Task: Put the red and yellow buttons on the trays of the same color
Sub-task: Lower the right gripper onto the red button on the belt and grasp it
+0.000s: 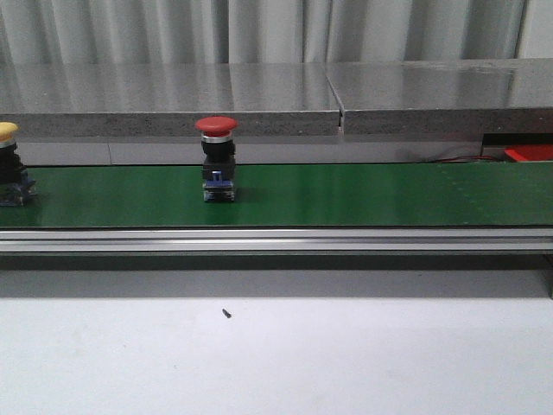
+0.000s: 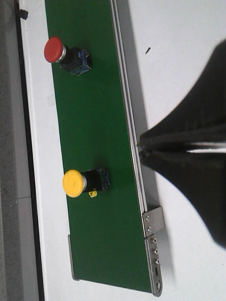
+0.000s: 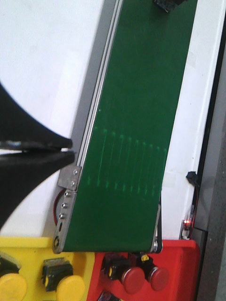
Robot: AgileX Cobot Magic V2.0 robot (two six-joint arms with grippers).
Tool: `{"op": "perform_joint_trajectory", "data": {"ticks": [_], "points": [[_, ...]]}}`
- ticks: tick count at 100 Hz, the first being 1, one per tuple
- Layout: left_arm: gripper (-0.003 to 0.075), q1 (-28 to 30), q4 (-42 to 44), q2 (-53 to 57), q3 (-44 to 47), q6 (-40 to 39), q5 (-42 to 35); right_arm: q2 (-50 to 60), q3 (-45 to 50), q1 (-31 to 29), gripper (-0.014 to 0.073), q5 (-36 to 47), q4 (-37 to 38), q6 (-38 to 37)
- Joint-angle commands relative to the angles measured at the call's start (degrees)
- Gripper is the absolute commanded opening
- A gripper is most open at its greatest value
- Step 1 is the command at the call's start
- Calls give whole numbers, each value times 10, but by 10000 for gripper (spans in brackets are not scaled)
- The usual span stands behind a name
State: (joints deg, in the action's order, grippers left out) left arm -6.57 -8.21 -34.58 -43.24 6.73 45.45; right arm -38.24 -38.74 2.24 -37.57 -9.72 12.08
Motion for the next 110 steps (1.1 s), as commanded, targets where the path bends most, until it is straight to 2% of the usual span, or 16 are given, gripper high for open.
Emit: {"op": "perform_joint_trajectory", "data": {"ticks": [1, 13, 27, 34, 51, 60, 83, 110], "points": [[-18, -4, -6, 0, -16, 1, -38, -45, -45, 18, -58, 23, -7, 4], [-18, -4, -6, 0, -16, 1, -38, -107, -84, 46, -4, 6, -7, 4], [-18, -4, -6, 0, -16, 1, -38, -188, -135, 80, 97, -14, -8, 4], [-18, -4, -6, 0, -16, 1, -38, -226, -165, 95, 184, -31, -15, 4], [-18, -4, -6, 0, -16, 1, -38, -305, -236, 125, 464, -54, -24, 4], [-18, -4, -6, 0, -16, 1, -38, -341, -273, 138, 551, -67, -36, 4], [-19, -4, -6, 0, -16, 1, -38, -435, -373, 160, 562, -134, -79, -12], [-18, -4, -6, 0, -16, 1, -38, -531, -484, 172, 562, -202, -82, -65]]}}
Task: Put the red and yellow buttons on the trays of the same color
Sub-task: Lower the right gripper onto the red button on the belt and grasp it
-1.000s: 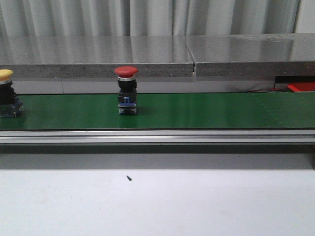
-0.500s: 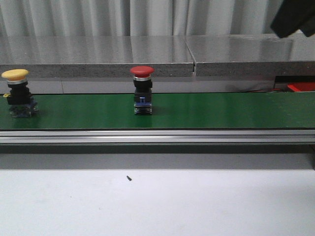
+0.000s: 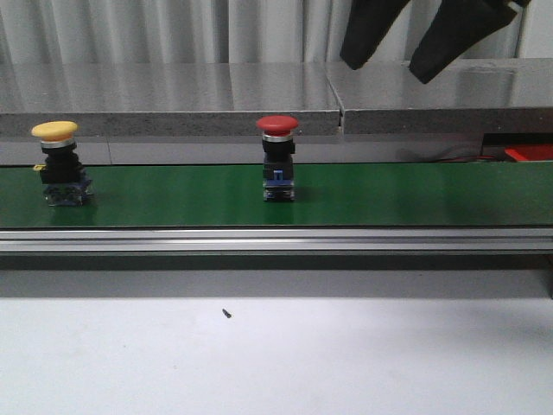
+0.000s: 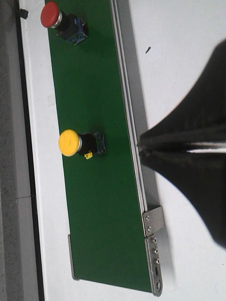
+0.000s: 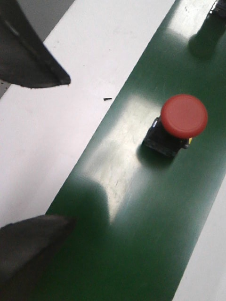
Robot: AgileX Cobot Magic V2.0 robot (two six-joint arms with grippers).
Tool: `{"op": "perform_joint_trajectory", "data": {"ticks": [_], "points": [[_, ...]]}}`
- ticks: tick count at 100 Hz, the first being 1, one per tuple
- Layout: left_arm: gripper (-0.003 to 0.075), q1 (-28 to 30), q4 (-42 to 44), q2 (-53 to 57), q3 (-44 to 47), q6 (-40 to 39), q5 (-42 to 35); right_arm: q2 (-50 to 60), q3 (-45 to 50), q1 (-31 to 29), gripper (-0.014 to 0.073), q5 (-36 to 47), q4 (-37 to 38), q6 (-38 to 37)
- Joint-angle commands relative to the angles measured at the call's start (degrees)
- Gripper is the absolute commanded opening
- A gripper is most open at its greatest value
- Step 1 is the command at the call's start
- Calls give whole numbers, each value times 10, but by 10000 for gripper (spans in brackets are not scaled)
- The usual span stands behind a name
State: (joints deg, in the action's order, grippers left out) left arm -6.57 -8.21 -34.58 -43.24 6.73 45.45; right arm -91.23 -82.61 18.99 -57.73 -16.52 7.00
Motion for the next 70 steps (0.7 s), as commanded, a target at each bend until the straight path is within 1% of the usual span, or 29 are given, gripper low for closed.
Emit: {"op": "perform_joint_trajectory", "data": {"ticks": [1, 36, 70], "points": [[-18, -4, -6, 0, -16, 1, -38, -4, -47, 5, 562, -1, -14, -16], [-18, -4, -6, 0, -16, 1, -38, -83, -124, 11, 561, -32, -14, -75], [-18, -4, -6, 0, -16, 1, -38, -154, -192, 11, 561, -42, -14, -84]]}}
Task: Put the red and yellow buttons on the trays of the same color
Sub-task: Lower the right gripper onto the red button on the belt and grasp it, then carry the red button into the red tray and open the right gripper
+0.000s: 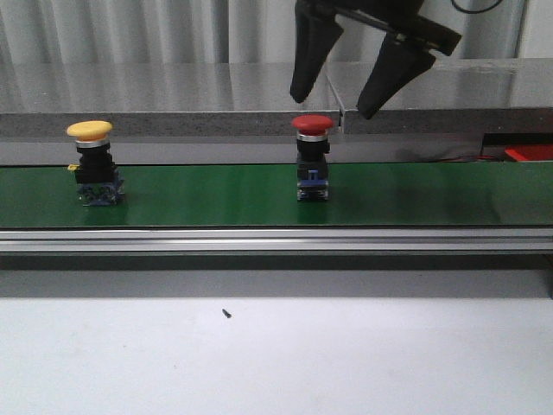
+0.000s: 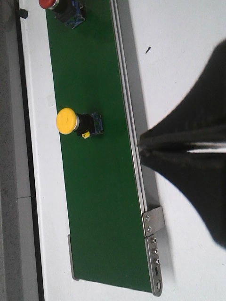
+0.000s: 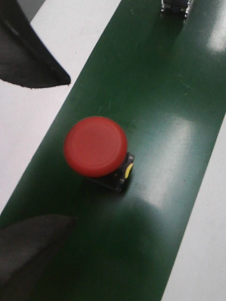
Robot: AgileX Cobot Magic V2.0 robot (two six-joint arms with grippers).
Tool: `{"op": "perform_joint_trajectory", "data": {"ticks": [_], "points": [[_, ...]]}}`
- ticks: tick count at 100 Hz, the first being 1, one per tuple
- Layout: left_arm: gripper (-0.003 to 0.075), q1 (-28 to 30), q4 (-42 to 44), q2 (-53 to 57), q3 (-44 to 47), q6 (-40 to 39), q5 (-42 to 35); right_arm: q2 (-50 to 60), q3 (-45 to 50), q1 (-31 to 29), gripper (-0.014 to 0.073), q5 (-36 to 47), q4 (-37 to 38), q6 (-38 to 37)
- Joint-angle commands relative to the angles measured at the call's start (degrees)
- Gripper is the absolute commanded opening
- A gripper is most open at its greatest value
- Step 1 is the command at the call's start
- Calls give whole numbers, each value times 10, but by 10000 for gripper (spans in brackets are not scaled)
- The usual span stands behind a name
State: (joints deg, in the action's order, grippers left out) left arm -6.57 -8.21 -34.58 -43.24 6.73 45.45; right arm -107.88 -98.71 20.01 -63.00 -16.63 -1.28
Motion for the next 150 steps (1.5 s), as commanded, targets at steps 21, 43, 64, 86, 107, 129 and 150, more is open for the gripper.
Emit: {"op": "perform_joint_trajectory", "data": {"ticks": [21, 43, 64, 86, 107, 129, 150], "points": [[-18, -4, -6, 0, -16, 1, -38, -28, -47, 1, 561, 24, -1, -2], [-18, -4, -6, 0, -16, 1, -38, -38, -47, 1, 374, 22, 7, -1], [-18, -4, -6, 0, -16, 1, -38, -31, -47, -2, 239, 21, 10, 4], [-18, -4, -6, 0, -16, 1, -38, 28, -47, -38, 239, 4, 42, 4], [-18, -4, -6, 0, -16, 1, -38, 80, -47, -122, 239, -8, 75, 5], [-18, -4, -6, 0, -16, 1, -38, 98, -47, -234, 237, -13, 79, 5], [-19, -4, -6, 0, -16, 1, -38, 97, -47, -334, 237, 3, 81, 7]]}}
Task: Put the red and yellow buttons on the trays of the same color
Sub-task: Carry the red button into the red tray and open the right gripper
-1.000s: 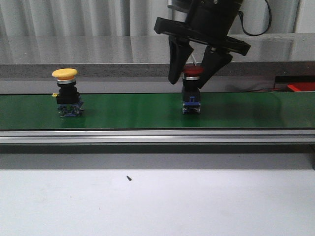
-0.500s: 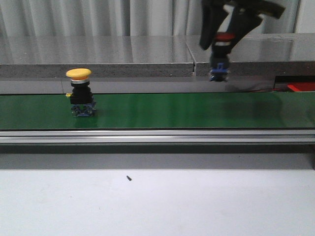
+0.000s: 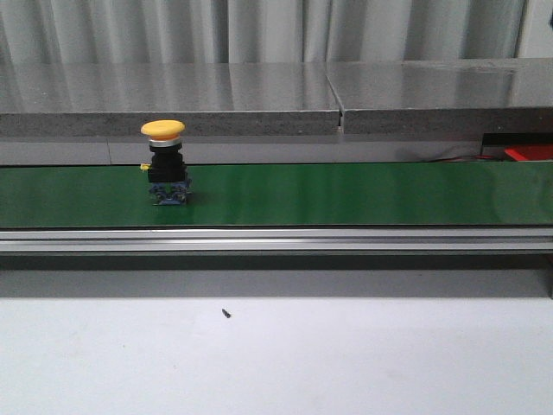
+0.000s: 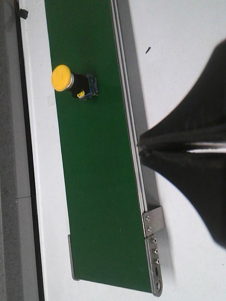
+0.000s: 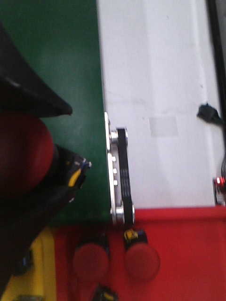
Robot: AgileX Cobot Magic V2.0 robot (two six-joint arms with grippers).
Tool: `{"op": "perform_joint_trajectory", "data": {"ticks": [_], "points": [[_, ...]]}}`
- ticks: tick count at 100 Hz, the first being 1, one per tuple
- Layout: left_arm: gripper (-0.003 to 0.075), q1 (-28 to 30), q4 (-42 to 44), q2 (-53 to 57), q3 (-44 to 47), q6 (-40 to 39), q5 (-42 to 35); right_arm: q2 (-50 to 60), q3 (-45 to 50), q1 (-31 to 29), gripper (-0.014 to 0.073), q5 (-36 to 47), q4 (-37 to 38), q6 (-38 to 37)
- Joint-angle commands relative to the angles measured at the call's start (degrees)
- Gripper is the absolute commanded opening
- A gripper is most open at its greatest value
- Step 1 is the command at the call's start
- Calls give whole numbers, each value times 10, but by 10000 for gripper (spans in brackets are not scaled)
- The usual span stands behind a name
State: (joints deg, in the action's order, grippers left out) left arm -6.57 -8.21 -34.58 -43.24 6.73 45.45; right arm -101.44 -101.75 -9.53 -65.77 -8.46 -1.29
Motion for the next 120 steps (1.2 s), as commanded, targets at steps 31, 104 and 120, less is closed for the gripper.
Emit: {"op": "perform_joint_trajectory", "data": {"ticks": [31, 104, 120], "points": [[-18, -4, -6, 0, -16, 1, -38, -13, -16, -130, 237, 85, -1, 7], [-18, -4, -6, 0, -16, 1, -38, -191, -158, -168, 237, 104, -26, 8], [-18, -4, -6, 0, -16, 1, -38, -229, -182, -168, 237, 102, -44, 8]]}}
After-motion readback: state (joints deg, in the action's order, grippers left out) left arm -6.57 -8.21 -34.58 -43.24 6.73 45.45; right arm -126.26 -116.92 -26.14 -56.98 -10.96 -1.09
